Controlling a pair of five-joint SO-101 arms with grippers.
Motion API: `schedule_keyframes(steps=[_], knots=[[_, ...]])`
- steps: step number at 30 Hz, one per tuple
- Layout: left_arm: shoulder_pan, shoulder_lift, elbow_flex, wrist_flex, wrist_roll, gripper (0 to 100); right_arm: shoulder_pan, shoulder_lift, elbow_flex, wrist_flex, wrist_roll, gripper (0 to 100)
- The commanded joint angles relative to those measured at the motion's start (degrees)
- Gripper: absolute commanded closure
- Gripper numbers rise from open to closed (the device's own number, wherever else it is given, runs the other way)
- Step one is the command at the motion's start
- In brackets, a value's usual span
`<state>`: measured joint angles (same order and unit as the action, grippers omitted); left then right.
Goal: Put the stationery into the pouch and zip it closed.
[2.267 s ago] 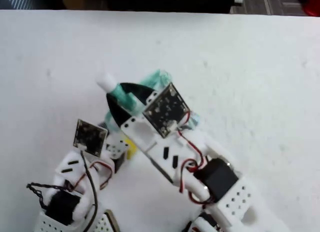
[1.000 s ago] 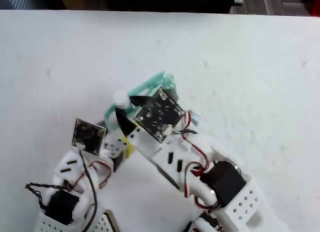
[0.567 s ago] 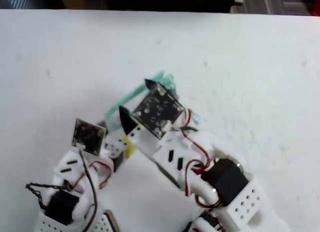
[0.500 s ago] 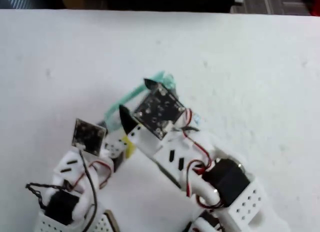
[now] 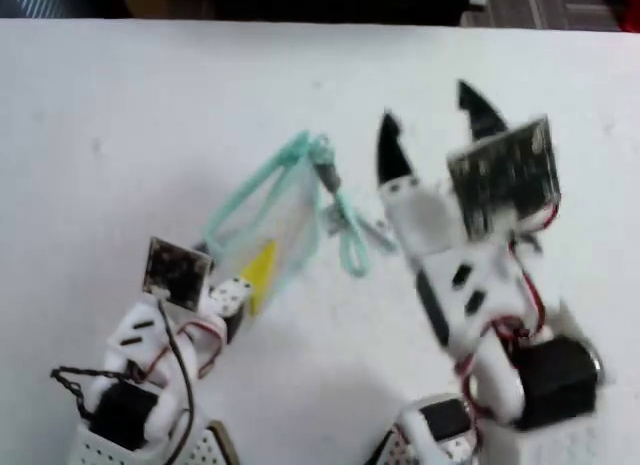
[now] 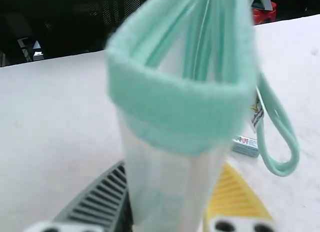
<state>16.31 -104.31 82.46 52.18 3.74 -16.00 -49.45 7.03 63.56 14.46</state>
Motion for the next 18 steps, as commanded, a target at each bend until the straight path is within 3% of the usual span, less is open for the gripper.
schedule_keyframes(steps=[1,7,14,18], knots=[[0.13,-0.48,-1.41,-1.49,0.18,83,7.6,9.36,-2.02,0.22,0.53,77.9],[-0.13,-0.48,-1.41,-1.49,0.18,83,12.26,23.25,-2.11,3.3,0.62,77.9],[0.04,-0.48,-1.32,-1.49,0.18,83,11.47,28.88,-1.93,6.81,10.02,77.9],[0.22,-0.48,-1.32,-1.49,0.18,83,11.47,31.34,-1.76,8.84,11.43,77.9]])
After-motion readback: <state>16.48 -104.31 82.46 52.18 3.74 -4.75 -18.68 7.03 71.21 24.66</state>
